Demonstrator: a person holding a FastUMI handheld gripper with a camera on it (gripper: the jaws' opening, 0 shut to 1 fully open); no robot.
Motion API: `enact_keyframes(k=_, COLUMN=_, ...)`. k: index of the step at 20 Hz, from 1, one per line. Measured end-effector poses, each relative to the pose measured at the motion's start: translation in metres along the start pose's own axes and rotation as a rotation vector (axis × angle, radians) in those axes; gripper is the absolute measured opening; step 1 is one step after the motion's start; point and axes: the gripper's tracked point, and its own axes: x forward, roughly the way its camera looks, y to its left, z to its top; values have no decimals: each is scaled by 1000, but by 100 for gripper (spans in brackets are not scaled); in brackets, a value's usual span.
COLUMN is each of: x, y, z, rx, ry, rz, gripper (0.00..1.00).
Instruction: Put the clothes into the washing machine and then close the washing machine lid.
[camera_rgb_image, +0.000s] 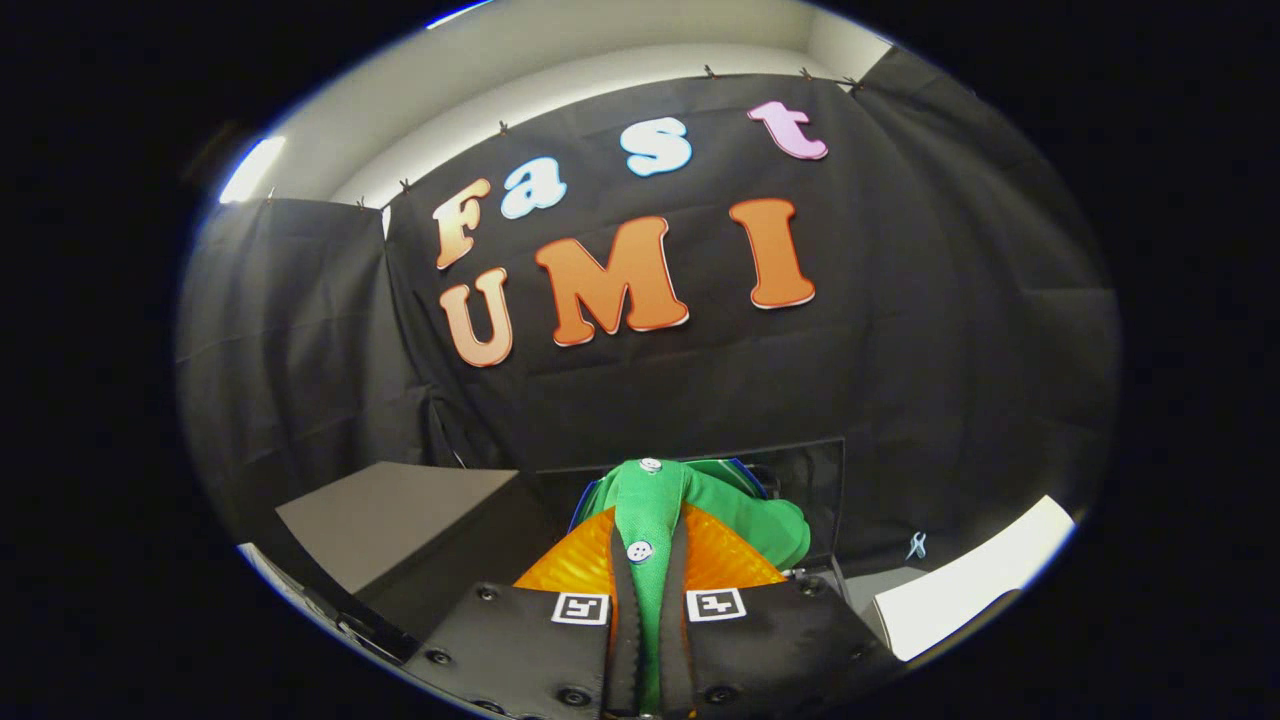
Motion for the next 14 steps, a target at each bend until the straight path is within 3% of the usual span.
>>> enact_keyframes(k=7, x=64, y=-61, z=-109, rx=49, ry=159, rz=-25, gripper=15)
enact_keyframes(k=14, x=114, y=-64, z=-195, rx=59, ry=301, rz=-17, gripper=15)
